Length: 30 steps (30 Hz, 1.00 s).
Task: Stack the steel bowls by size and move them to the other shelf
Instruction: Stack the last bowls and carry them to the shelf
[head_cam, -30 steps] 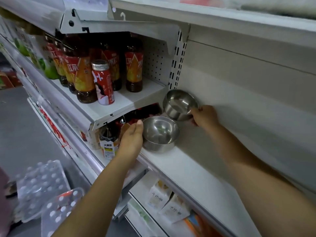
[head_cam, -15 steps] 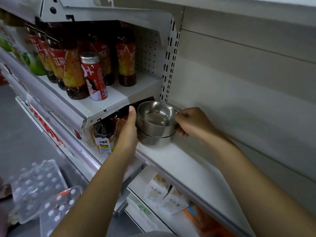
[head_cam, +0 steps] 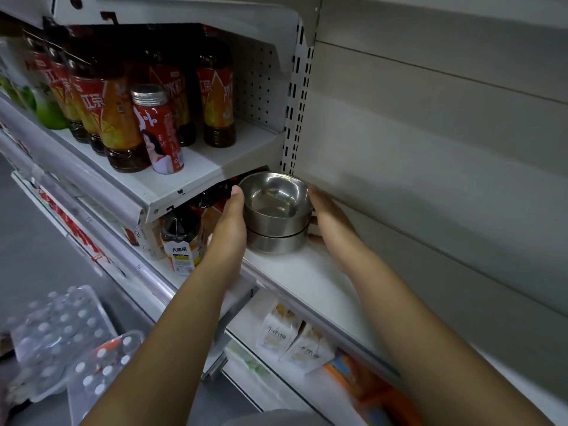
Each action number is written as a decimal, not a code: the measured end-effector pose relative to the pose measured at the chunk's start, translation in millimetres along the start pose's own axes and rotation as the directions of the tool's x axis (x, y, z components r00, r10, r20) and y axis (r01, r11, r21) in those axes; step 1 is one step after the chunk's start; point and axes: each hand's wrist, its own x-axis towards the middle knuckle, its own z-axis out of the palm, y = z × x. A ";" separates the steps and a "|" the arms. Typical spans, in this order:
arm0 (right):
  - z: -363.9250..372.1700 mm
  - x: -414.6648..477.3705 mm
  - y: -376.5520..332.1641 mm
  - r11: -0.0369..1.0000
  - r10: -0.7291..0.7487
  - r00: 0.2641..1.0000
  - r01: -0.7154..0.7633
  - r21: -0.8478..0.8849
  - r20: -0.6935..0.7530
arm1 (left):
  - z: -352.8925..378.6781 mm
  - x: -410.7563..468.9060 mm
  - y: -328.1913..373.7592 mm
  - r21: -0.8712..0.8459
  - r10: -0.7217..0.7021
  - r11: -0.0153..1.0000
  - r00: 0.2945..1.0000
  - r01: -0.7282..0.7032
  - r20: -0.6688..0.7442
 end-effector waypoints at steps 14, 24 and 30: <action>-2.6 -16.5 24.1 0.898 0.000 0.993 0.053 0.437 -0.121 | 24.2 -18.7 -7.7 -0.148 -0.010 0.988 0.966 0.050 0.260; -91.9 -72.5 51.3 0.876 0.077 0.971 0.042 0.481 -0.226 | 95.4 -78.7 -29.1 0.045 0.099 0.990 0.878 -0.136 0.469; -181.2 -143.8 67.2 0.893 0.274 0.878 -0.081 0.442 -0.393 | 163.9 -151.3 -60.7 0.063 0.045 0.993 0.792 -0.105 0.609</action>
